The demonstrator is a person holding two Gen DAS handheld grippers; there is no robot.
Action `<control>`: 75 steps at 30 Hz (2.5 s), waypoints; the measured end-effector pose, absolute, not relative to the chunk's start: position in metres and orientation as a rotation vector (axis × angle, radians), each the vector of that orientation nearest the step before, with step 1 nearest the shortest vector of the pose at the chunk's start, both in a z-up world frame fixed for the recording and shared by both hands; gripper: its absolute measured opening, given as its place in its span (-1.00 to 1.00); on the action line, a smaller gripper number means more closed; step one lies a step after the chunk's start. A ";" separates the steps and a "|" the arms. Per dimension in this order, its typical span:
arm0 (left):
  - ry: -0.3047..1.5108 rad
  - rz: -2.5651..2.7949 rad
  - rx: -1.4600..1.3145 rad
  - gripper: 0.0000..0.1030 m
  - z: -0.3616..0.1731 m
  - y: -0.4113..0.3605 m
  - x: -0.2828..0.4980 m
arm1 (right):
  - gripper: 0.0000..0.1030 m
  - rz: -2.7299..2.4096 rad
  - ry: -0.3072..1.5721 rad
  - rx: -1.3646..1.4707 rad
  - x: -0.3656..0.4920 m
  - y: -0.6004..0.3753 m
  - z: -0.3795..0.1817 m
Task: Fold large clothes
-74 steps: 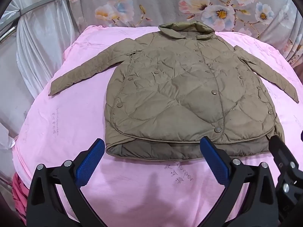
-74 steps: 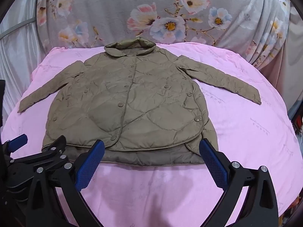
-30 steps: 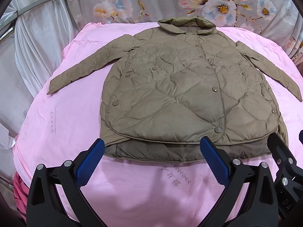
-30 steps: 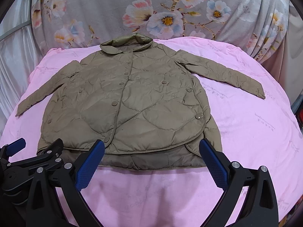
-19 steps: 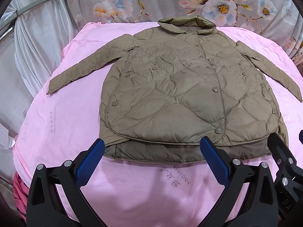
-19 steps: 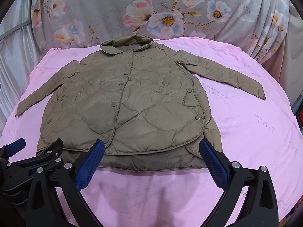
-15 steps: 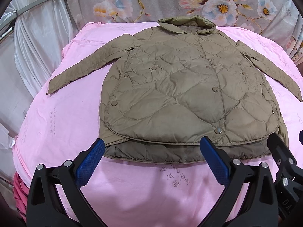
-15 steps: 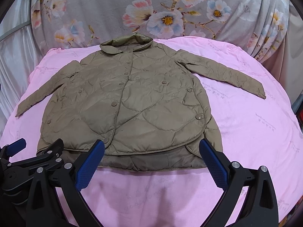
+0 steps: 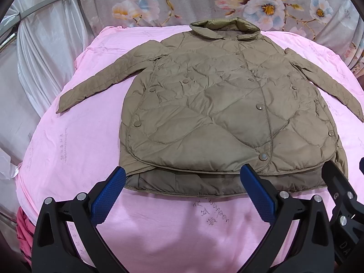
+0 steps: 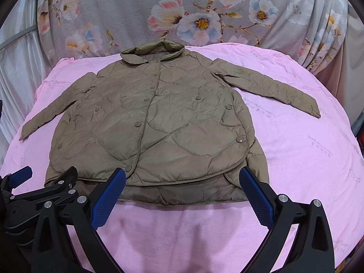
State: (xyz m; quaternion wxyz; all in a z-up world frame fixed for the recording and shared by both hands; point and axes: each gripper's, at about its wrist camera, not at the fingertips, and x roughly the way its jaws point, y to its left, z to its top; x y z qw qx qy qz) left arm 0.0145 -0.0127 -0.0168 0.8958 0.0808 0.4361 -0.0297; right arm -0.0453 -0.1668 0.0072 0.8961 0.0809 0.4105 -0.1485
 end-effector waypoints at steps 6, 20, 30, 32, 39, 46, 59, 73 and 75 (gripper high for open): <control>0.901 -0.060 0.169 0.91 -0.017 -0.013 0.015 | 0.90 -0.297 0.855 0.193 -0.044 -0.166 0.004; 0.911 -0.059 0.172 0.91 -0.019 -0.017 0.019 | 0.90 -0.291 0.867 0.214 -0.041 -0.171 0.001; 0.925 -0.059 0.182 0.91 -0.023 -0.022 0.029 | 0.90 -0.290 0.883 0.236 -0.034 -0.179 -0.003; 0.929 -0.059 0.184 0.91 -0.025 -0.024 0.031 | 0.90 -0.289 0.887 0.238 -0.033 -0.180 -0.004; 0.945 -0.071 0.191 0.91 -0.031 -0.029 0.040 | 0.90 -0.244 0.898 0.269 -0.023 -0.190 -0.012; 0.936 -0.033 0.153 0.91 -0.030 -0.016 0.070 | 0.86 -0.375 0.829 0.515 -0.005 -0.302 -0.023; 0.928 0.068 0.084 0.91 -0.042 0.020 0.143 | 0.86 -0.726 0.640 0.855 0.010 -0.535 -0.062; 0.948 0.092 0.013 0.91 -0.065 0.038 0.175 | 0.82 -0.870 0.492 0.949 0.015 -0.602 -0.111; 0.953 0.098 0.012 0.91 -0.067 0.040 0.178 | 0.82 -0.883 0.476 0.930 0.016 -0.600 -0.112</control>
